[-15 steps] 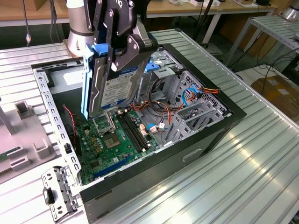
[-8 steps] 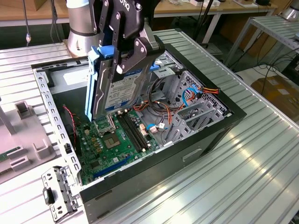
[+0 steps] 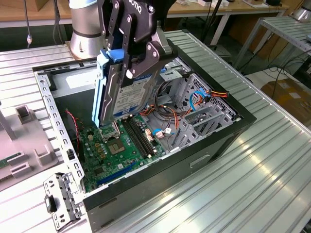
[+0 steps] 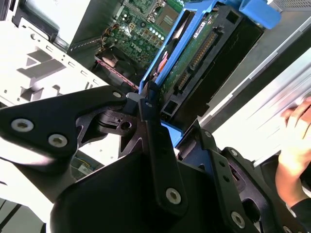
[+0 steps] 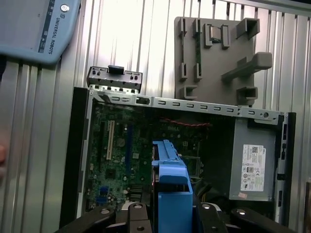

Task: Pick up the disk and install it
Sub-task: 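Pick up the disk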

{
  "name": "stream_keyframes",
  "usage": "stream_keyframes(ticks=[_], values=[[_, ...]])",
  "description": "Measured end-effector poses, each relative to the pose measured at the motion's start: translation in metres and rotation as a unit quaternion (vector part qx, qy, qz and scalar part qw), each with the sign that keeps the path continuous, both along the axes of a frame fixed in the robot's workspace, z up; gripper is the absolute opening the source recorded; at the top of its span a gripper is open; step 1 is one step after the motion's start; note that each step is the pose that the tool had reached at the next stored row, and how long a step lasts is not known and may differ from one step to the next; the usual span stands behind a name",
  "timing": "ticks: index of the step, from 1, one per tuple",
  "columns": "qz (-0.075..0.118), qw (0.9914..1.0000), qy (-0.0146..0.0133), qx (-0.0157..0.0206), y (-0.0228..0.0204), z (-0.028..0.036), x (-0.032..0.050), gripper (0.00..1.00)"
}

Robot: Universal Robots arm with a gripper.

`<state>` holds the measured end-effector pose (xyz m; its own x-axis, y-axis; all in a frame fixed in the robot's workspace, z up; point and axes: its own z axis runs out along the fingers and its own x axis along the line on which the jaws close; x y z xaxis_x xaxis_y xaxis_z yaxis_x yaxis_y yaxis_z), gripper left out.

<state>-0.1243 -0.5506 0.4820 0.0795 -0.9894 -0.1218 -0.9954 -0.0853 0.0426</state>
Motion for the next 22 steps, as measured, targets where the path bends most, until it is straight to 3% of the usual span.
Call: stream_keyframes(ticks=[22], values=[[0.000, 1.00000, 0.0001, 0.0000, -0.0154, -0.0001, 0.0106, 0.37]])
